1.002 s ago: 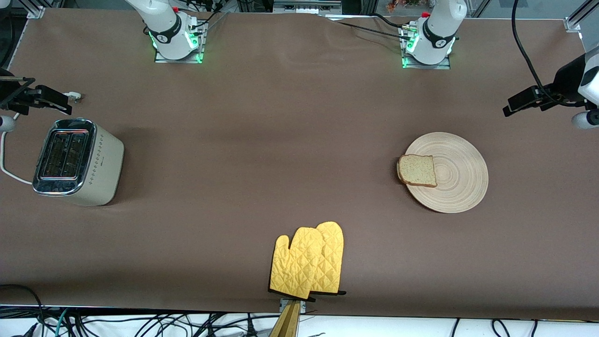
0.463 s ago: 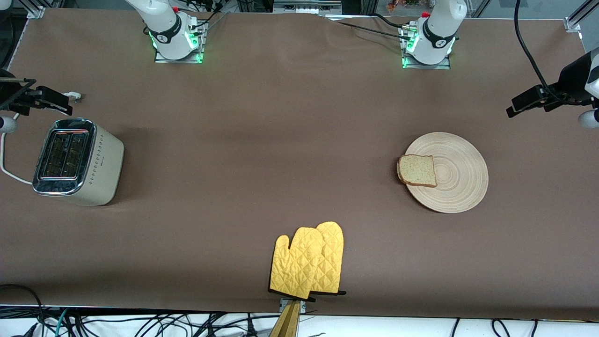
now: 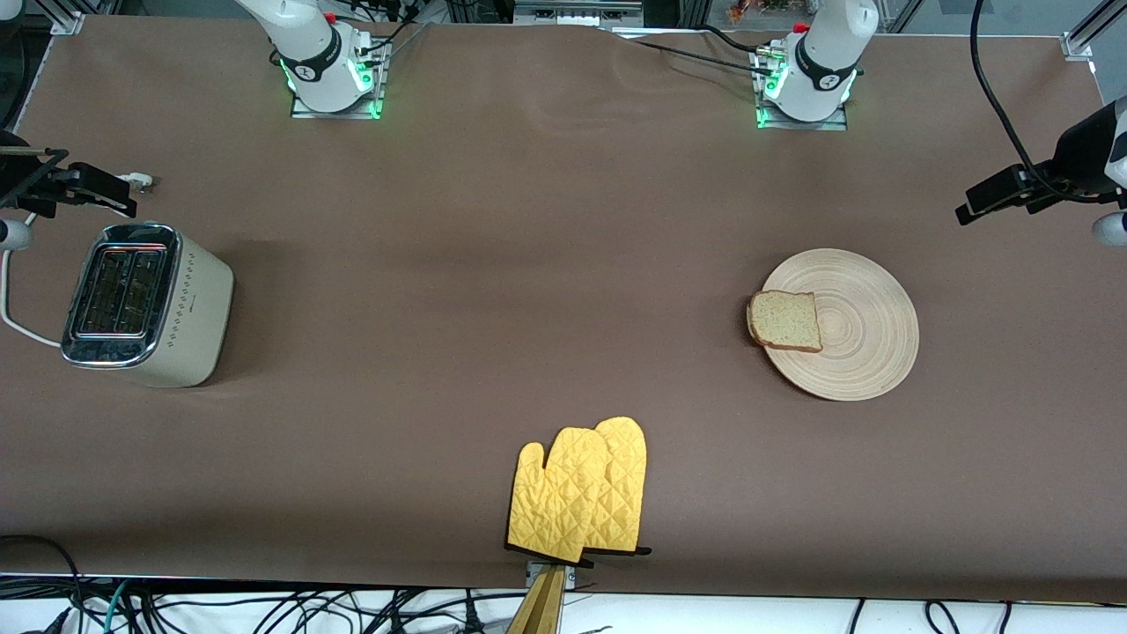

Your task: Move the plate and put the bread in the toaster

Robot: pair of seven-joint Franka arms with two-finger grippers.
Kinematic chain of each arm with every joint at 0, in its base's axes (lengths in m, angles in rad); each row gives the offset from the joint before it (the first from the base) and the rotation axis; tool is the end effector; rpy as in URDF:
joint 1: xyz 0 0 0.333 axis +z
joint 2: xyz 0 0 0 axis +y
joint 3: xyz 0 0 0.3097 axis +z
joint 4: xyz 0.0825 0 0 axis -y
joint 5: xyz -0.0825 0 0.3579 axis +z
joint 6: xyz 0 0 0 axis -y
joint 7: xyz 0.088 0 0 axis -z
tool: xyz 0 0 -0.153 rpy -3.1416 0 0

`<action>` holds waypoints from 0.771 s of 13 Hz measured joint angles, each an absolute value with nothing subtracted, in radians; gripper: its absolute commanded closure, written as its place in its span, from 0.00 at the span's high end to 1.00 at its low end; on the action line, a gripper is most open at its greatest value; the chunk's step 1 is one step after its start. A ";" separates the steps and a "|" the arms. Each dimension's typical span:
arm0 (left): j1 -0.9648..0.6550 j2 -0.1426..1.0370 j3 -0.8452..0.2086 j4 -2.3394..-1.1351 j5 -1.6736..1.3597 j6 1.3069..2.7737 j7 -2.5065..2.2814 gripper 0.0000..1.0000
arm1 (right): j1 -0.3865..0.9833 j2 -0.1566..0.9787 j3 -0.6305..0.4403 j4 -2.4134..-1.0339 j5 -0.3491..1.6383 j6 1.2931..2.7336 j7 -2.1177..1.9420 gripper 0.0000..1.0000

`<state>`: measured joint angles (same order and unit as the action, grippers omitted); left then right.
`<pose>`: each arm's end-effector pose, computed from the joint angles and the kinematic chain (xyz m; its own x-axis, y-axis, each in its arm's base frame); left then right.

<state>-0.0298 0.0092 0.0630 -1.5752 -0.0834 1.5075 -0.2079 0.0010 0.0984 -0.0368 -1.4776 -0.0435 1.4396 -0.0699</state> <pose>0.5205 0.0040 0.5608 0.9682 0.2328 -0.0920 0.2392 -0.9688 0.0651 0.5366 -0.0254 0.5504 0.9899 0.0284 -0.1387 0.0339 -0.9987 0.0375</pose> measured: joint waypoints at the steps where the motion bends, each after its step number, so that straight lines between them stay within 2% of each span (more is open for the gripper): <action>1: -0.032 0.010 0.060 -1.575 -0.059 1.508 -0.207 1.00 | 0.001 0.098 -0.037 -1.478 -0.044 1.440 -0.070 1.00; 10: -0.039 0.010 0.049 -1.573 -0.036 1.508 -0.207 1.00 | 0.001 0.099 -0.037 -1.478 -0.044 1.440 -0.070 1.00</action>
